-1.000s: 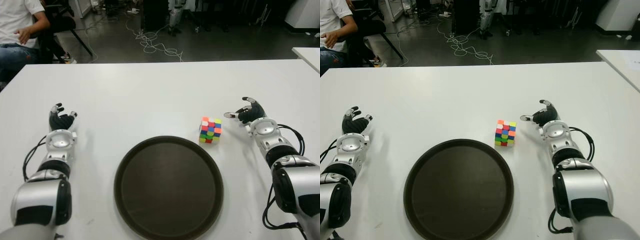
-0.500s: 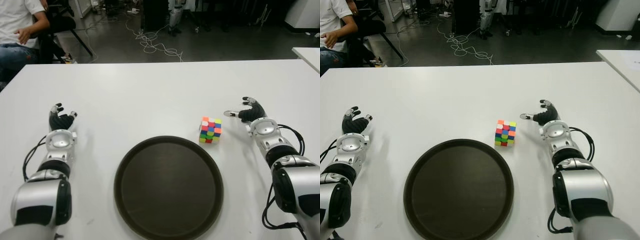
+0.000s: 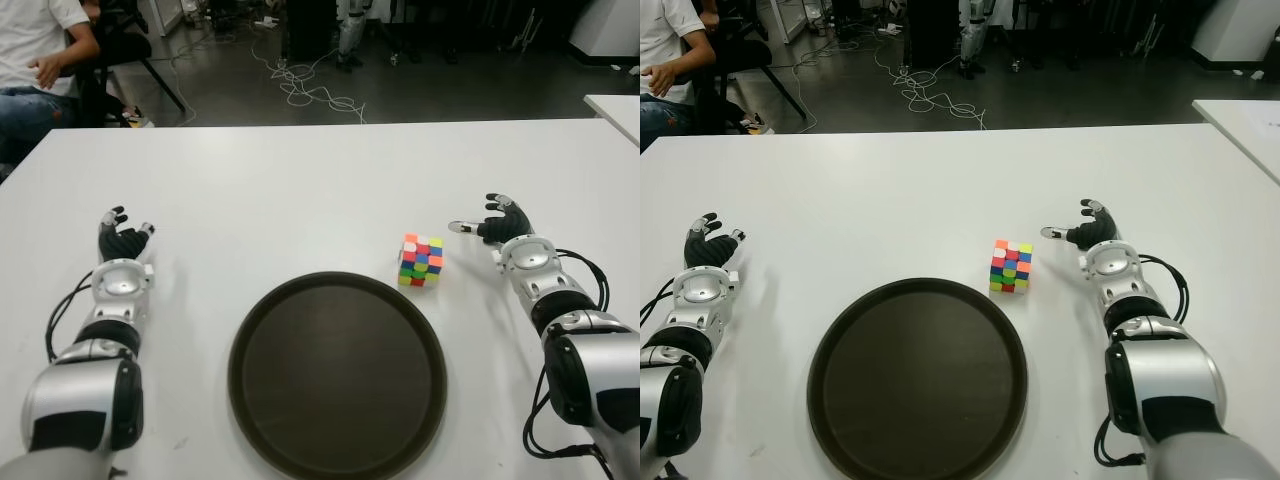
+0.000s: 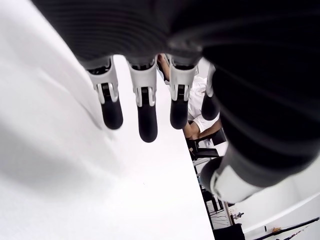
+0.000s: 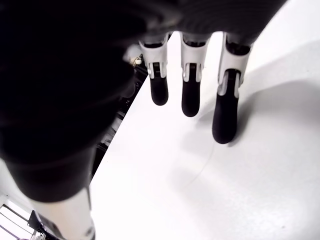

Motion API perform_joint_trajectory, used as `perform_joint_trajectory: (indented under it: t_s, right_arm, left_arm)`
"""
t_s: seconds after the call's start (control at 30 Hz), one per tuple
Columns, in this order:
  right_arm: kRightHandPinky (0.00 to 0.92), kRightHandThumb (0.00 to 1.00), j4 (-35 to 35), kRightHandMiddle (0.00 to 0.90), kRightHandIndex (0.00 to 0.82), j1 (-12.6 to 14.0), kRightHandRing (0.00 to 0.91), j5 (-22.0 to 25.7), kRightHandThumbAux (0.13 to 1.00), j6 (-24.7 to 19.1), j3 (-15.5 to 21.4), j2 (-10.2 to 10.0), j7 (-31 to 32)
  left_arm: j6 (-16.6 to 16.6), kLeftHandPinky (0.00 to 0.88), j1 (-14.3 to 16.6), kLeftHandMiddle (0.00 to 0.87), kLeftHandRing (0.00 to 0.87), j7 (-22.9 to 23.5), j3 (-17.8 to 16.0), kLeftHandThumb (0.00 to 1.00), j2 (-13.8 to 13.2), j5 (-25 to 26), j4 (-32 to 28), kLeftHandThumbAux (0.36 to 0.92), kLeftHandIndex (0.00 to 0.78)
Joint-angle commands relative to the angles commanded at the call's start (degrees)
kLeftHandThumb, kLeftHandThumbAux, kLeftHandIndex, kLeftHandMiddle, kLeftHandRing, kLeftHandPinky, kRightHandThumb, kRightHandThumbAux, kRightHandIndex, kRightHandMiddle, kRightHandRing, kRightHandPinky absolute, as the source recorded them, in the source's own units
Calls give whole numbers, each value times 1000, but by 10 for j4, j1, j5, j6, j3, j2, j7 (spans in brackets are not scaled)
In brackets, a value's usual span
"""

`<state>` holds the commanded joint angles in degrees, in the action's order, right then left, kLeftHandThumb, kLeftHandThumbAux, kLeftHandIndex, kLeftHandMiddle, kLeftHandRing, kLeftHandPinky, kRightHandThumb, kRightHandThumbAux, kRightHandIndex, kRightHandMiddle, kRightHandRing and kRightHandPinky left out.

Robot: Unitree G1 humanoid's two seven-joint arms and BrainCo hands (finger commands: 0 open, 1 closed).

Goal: Pick up the Rubik's Cube and put it in the plate

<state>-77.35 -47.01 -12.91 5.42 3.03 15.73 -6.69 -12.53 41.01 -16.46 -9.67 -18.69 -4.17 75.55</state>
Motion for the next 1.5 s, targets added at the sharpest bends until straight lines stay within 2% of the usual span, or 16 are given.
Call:
perform_joint_trajectory:
  t_s: [0.17,0.37,0.57,0.67,0.77,0.83,0.87,0.97,1.07,1.17,1.27,1.5]
  right_arm:
    - [157,14,0,177,123,0,188,-2,807,-1,-1,0,-2]
    - [131,5,0,149,118,-1,149,-5,803,-3,-5,1,-4]
    - [212,3,-1,190,142,-1,213,-3,819,-3,-4,1,-3]
    - [203,1,-1,180,130,-2,206,-3,814,-3,-4,1,-3]
    - [151,0,-1,137,109,-2,155,-2,802,-5,-2,0,-4]
    - [149,0,-1,147,118,-2,157,0,805,-7,0,1,-3]
    - [208,0,-1,181,129,-2,205,0,812,-7,1,1,-2]
    - [301,0,-2,241,146,-2,293,2,825,-6,3,3,2]
    - [341,0,-1,282,160,-2,349,1,836,-5,2,4,3]
    - [346,0,0,293,167,-2,361,1,845,-2,1,6,2]
    - [450,0,0,359,168,-1,459,2,870,2,2,7,1]
    - [551,0,8,419,139,-2,562,9,878,34,10,5,-21]
  left_arm:
    - [-1,163,0,143,158,1,-2,137,0,2,1,758,107]
    - [0,169,1,149,166,3,-5,140,1,5,1,758,117]
    - [-1,148,1,144,158,5,-7,133,1,6,2,756,130]
    - [-1,141,1,139,151,6,-7,123,1,6,2,755,126]
    - [-1,155,2,140,154,6,-7,119,2,6,2,756,122]
    - [-1,166,2,141,161,5,-6,119,2,4,2,754,113]
    - [-1,175,2,148,168,4,-4,119,2,3,2,753,113]
    - [-1,187,1,157,178,0,-2,123,3,0,2,752,115]
    - [-2,171,1,157,174,-3,0,126,4,-1,2,754,117]
    - [-1,161,2,157,171,-6,-1,133,6,0,1,761,120]
    - [-1,142,2,148,158,-6,-3,138,7,2,1,762,113]
    - [1,157,2,145,155,-8,-4,148,8,3,1,770,132]
